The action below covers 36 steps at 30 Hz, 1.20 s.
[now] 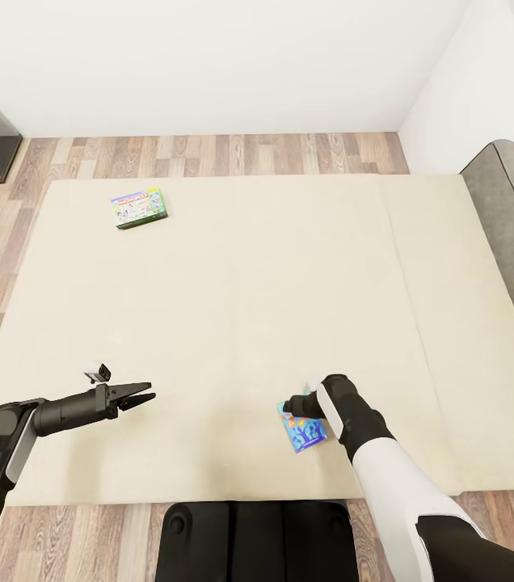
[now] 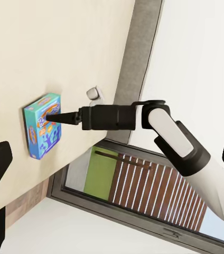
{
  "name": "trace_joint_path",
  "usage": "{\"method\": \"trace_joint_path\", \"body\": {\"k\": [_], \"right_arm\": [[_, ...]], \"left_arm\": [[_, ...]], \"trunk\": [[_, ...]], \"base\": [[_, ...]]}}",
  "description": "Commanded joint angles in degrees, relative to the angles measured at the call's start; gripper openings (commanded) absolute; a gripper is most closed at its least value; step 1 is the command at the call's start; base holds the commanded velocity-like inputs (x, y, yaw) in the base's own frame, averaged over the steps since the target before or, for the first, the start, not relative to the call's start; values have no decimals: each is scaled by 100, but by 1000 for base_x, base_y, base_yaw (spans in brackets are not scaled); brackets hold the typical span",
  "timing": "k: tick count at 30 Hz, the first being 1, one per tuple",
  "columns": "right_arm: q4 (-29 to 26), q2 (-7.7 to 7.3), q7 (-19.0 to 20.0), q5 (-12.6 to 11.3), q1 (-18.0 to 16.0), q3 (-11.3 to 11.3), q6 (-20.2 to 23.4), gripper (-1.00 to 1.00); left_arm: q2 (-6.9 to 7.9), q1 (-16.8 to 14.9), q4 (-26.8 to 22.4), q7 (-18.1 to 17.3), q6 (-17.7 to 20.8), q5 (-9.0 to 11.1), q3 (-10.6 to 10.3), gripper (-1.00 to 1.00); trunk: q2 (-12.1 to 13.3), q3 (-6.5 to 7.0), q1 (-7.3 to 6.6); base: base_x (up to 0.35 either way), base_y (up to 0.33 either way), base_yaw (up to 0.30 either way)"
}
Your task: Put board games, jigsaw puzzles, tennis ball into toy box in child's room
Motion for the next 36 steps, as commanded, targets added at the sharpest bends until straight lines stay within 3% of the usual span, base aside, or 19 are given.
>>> {"method": "trace_joint_path", "body": {"k": [1,20,36], "right_arm": [[-4,7,-8,-11,-2,-29,13,100],[1,7,41,-10,-2,-27,-38,100],[1,7,66,-44,-2,115,-39,100]], "left_arm": [[2,-1,-1,-18,60,6,-1,100],[2,-1,-1,-23,60,6,6,100],[2,-1,-1,-23,60,6,6,100]], "trunk": [[-9,-6,3],[-9,-6,3],[-9,-6,3]], "base": [[0,0,0],[0,0,0],[0,0,0]]}}
